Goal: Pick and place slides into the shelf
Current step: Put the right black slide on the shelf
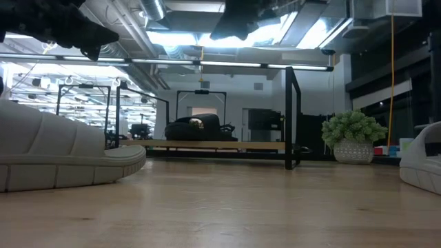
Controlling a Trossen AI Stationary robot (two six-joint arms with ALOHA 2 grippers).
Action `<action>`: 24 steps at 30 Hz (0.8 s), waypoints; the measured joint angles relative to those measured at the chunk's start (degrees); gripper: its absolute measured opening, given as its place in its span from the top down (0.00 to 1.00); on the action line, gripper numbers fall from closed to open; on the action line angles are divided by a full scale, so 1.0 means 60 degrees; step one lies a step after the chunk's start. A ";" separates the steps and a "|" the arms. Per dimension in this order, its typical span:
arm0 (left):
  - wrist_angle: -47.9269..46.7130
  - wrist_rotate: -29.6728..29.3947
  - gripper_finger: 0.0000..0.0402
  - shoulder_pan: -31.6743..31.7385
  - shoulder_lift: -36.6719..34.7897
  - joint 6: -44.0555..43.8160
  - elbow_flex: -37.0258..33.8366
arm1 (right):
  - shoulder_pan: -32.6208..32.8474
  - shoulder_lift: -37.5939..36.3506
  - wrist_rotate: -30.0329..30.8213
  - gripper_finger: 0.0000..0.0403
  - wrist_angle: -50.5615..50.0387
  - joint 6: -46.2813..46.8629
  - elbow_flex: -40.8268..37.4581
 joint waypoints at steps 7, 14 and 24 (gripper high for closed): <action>0.0011 -0.0822 1.00 -0.0004 0.0220 -0.0004 0.0000 | 0.0550 -0.2802 0.0079 0.99 0.3365 0.0367 -0.3629; 0.0544 -0.1540 1.00 -0.0004 0.1135 0.0462 0.0000 | 0.1030 -0.5469 0.0259 0.98 0.5568 0.0099 -0.6267; 0.0878 -0.1781 1.00 -0.0004 0.3154 0.0728 0.0987 | 0.1275 -0.7589 0.0816 0.98 0.7216 0.0419 -0.8940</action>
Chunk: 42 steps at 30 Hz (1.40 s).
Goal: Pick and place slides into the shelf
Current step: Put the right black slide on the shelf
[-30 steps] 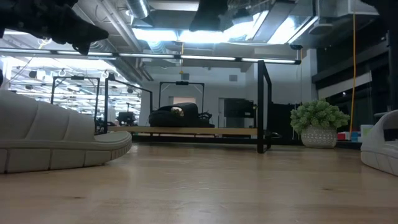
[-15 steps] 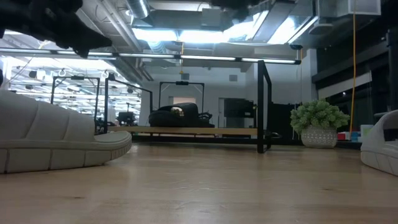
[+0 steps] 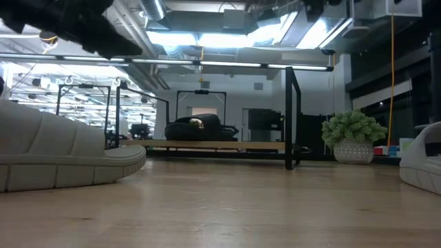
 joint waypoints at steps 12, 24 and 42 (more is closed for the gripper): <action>-0.1549 -0.0876 1.00 0.0005 0.3193 -0.0284 0.2209 | -0.0004 0.0005 -0.0025 0.98 0.2509 0.0086 -0.1833; -0.2829 -0.2330 1.00 -0.0709 0.6333 0.1544 0.4827 | 0.0428 0.0042 0.0448 0.98 0.2984 -0.0076 -0.2587; -0.2827 -0.3807 0.70 -0.1017 0.8356 0.2778 0.6022 | 0.0883 0.0042 0.0474 0.98 0.2409 0.0260 -0.2675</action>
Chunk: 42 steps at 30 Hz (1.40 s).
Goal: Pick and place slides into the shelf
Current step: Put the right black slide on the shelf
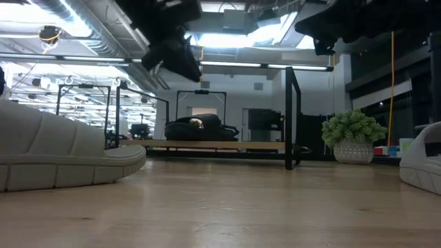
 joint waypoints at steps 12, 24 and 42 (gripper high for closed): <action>0.0027 0.0048 0.70 0.0442 0.1369 0.0795 0.0000 | -0.0001 0.0000 0.0000 0.98 -0.0558 0.0396 0.0004; -0.0165 -0.0959 0.70 0.0704 0.2024 0.1244 -0.0007 | -0.0005 0.0000 0.0000 0.98 -0.0657 0.0456 0.0004; -0.0008 -0.0936 0.77 0.1027 0.2115 0.1173 0.0000 | -0.0005 0.0007 0.0000 0.98 -0.0938 0.0468 0.0007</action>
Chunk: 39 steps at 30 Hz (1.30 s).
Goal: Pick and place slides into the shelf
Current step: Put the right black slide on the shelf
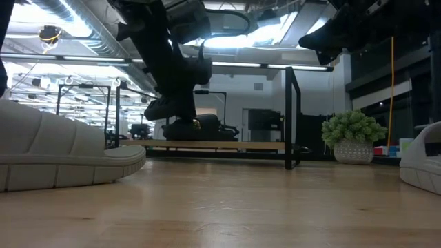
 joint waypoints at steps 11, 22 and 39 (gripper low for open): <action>0.0025 0.0103 0.98 0.0103 -0.0007 -0.0261 0.0000 | -0.0003 0.0000 0.0000 0.98 -0.0061 0.0193 0.0000; 0.0069 -0.1766 1.00 -0.0046 -0.0007 0.0180 -0.0004 | -0.0004 0.0000 0.0000 0.98 -0.0098 0.0214 0.0000; -0.1622 -0.2635 1.00 -0.0046 -0.0036 -0.0776 -0.0011 | 0.0000 0.0000 0.0000 0.98 -0.0124 0.0248 0.0000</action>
